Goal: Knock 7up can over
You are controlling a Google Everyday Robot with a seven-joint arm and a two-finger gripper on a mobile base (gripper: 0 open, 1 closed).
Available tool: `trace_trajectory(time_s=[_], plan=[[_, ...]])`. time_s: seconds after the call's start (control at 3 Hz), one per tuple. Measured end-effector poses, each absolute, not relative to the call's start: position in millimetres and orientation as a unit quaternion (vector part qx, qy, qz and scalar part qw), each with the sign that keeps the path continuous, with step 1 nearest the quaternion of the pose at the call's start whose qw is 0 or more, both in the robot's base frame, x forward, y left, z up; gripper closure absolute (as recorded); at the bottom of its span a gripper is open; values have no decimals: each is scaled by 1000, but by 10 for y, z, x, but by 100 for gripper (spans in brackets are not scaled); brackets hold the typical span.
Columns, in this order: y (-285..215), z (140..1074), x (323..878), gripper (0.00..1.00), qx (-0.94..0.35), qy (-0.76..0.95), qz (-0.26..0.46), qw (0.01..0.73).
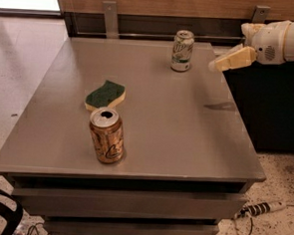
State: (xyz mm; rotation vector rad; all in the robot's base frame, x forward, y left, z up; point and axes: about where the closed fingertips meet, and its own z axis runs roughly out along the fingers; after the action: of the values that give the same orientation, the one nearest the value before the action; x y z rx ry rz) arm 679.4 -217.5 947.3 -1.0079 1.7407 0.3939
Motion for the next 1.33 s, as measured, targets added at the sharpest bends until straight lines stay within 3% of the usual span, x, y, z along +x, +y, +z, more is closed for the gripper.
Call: trace_trajectory(time_s=[1.33], plan=[[-1967,8943,7702,0,-345,732,232,540]])
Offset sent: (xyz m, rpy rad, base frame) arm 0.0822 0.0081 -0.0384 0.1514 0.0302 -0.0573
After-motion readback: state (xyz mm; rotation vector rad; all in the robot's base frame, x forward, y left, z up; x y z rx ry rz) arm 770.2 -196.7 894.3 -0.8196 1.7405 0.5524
